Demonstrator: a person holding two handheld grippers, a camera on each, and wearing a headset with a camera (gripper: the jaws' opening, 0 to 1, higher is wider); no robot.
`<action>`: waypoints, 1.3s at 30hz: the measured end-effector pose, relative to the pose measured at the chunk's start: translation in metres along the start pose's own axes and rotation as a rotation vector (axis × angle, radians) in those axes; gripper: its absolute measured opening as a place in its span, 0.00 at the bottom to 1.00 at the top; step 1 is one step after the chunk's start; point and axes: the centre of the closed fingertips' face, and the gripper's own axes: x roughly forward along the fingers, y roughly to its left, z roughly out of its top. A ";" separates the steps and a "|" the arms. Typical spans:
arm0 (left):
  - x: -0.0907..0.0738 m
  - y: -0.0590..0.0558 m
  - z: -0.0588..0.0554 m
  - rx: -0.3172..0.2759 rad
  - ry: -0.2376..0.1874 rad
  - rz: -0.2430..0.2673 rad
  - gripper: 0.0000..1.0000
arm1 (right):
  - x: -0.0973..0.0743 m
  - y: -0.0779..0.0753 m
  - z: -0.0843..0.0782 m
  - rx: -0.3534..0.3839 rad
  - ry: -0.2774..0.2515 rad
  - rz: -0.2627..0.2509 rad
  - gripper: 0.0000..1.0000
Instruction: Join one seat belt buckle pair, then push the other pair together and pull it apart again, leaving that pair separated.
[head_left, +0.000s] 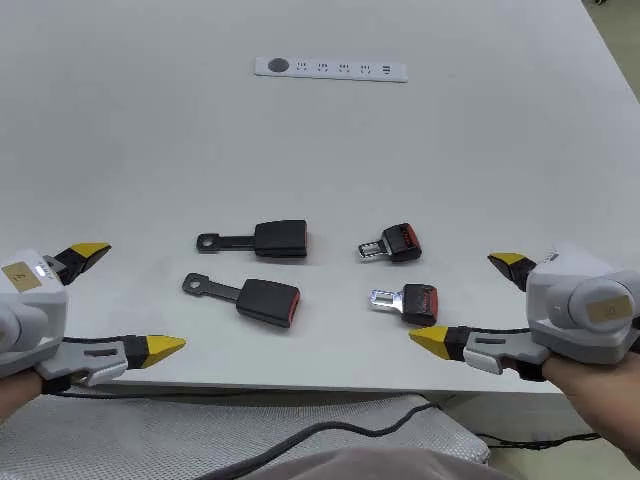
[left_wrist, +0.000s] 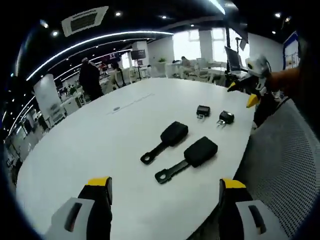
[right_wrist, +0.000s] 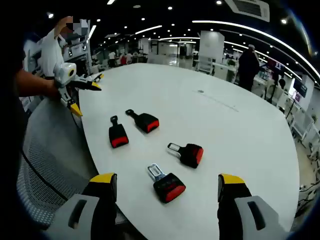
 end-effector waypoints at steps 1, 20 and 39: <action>0.000 0.001 0.000 -0.003 -0.001 0.001 0.85 | 0.000 0.000 0.000 0.001 -0.002 -0.001 0.78; 0.002 -0.006 -0.014 -0.021 0.054 -0.061 0.82 | -0.007 -0.004 -0.011 -0.005 0.020 -0.009 0.70; 0.003 -0.019 -0.013 0.119 0.155 -0.132 0.76 | 0.001 -0.002 -0.014 -0.087 0.045 0.033 0.65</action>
